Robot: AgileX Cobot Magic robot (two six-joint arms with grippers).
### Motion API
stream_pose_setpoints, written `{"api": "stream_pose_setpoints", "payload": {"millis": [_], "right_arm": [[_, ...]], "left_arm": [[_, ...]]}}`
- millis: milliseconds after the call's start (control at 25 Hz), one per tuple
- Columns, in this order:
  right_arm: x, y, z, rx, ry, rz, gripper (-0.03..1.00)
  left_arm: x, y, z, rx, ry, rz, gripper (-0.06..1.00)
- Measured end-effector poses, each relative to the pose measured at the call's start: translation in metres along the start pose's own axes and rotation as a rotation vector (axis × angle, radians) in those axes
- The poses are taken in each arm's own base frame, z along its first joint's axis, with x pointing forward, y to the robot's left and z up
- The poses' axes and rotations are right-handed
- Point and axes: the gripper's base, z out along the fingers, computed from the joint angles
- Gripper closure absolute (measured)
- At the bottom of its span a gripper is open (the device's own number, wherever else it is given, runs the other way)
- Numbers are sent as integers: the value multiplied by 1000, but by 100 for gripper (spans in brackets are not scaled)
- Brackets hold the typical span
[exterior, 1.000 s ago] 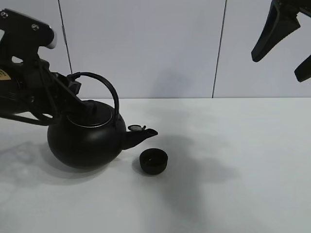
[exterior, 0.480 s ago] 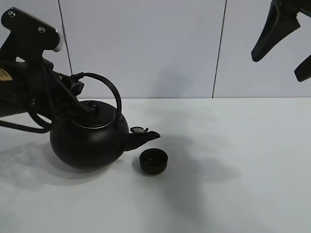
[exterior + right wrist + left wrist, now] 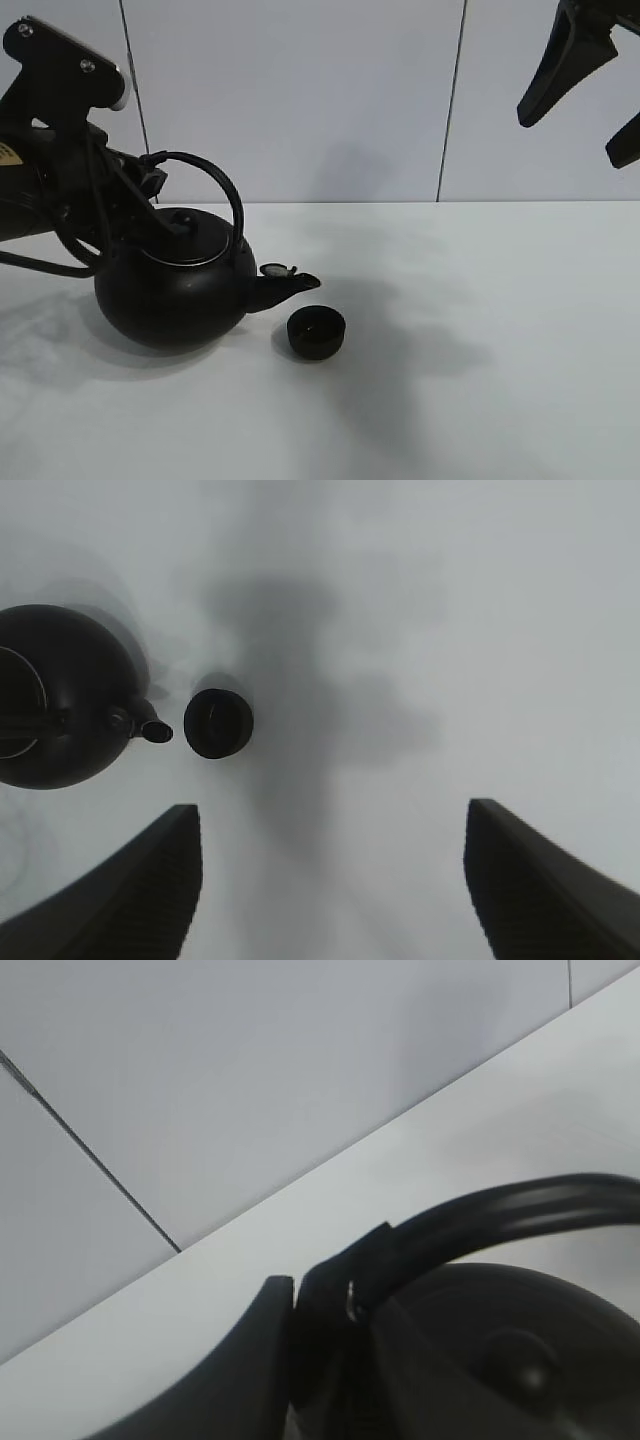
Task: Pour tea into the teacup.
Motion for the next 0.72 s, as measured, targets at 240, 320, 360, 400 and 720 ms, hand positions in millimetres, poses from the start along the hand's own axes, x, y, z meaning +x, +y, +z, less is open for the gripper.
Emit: {"api": "stream_pose_setpoints", "payload": {"millis": [240, 320, 360, 400, 720], "right_arm": [[0, 0, 0, 0, -1, 0, 47], [0, 0, 0, 0, -1, 0, 47], [0, 0, 0, 0, -1, 0, 47], [0, 0, 0, 0, -1, 0, 47], [0, 0, 0, 0, -1, 0, 47]], "left_arm": [[0, 0, 0, -2, 2, 40, 82], [0, 0, 0, -2, 2, 44, 82], [0, 0, 0, -2, 2, 49, 82], [0, 0, 0, -2, 2, 55, 82], [0, 0, 0, -2, 2, 71, 82]]}}
